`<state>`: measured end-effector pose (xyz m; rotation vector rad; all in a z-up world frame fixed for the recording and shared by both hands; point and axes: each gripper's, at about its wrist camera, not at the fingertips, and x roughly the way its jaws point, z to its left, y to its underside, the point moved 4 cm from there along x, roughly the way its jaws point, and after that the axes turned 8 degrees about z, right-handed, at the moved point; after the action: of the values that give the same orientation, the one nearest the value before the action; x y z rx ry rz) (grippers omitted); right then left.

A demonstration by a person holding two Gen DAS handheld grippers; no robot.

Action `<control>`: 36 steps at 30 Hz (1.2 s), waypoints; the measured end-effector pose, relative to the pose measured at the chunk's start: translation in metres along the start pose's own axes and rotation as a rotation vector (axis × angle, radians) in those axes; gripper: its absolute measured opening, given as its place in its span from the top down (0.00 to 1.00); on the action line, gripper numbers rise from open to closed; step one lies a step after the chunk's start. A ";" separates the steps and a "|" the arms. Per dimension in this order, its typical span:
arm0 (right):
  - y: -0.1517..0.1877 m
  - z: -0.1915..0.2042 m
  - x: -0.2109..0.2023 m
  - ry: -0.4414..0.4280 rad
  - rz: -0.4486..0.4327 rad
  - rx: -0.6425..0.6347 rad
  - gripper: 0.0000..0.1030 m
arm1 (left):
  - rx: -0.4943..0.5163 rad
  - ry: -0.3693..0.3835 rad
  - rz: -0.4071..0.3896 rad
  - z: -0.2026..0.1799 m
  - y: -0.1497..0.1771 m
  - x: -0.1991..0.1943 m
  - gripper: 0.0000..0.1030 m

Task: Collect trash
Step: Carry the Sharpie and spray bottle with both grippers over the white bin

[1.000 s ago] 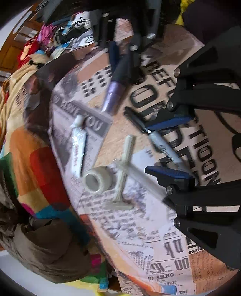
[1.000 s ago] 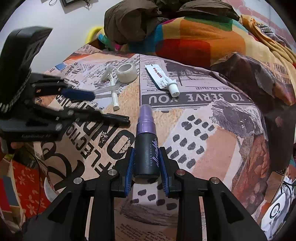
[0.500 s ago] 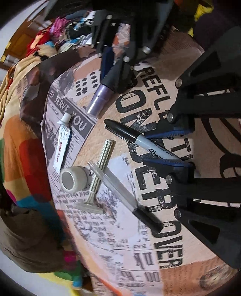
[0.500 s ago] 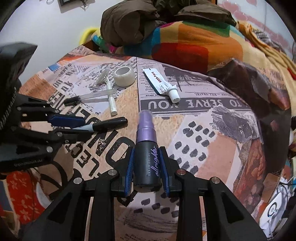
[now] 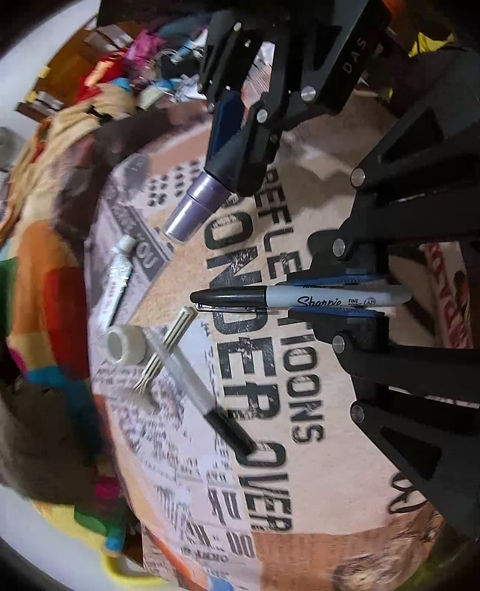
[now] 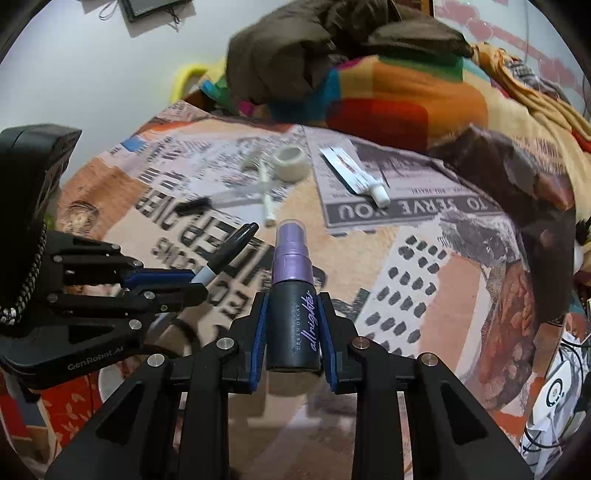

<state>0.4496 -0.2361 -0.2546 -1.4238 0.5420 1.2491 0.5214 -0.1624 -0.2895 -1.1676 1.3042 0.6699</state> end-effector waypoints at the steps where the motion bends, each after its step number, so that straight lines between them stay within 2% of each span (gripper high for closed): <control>1: -0.001 0.004 -0.007 -0.006 -0.007 0.000 0.77 | -0.006 0.008 -0.017 0.000 0.003 -0.009 0.91; 4: -0.004 0.017 -0.025 -0.025 -0.033 -0.007 0.77 | -0.017 0.022 -0.076 0.001 0.016 -0.042 0.91; 9: -0.014 0.055 -0.061 -0.045 -0.098 -0.037 0.77 | -0.034 -0.010 -0.177 0.008 0.036 -0.103 0.91; 11: -0.017 0.072 -0.073 -0.062 -0.117 -0.052 0.77 | -0.059 -0.045 -0.217 0.017 0.049 -0.130 0.91; 21: -0.016 0.159 -0.125 -0.128 -0.198 -0.133 0.77 | -0.173 -0.131 -0.324 0.062 0.123 -0.214 0.91; 28: -0.013 0.220 -0.130 -0.173 -0.211 -0.204 0.77 | -0.246 -0.200 -0.395 0.097 0.188 -0.262 0.91; 36: -0.001 0.293 -0.111 -0.229 -0.178 -0.299 0.77 | -0.352 -0.228 -0.420 0.147 0.256 -0.280 0.91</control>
<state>0.3007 -0.0045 -0.1054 -1.5107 0.0715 1.3655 0.2880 0.1192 -0.1119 -1.5438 0.7318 0.7109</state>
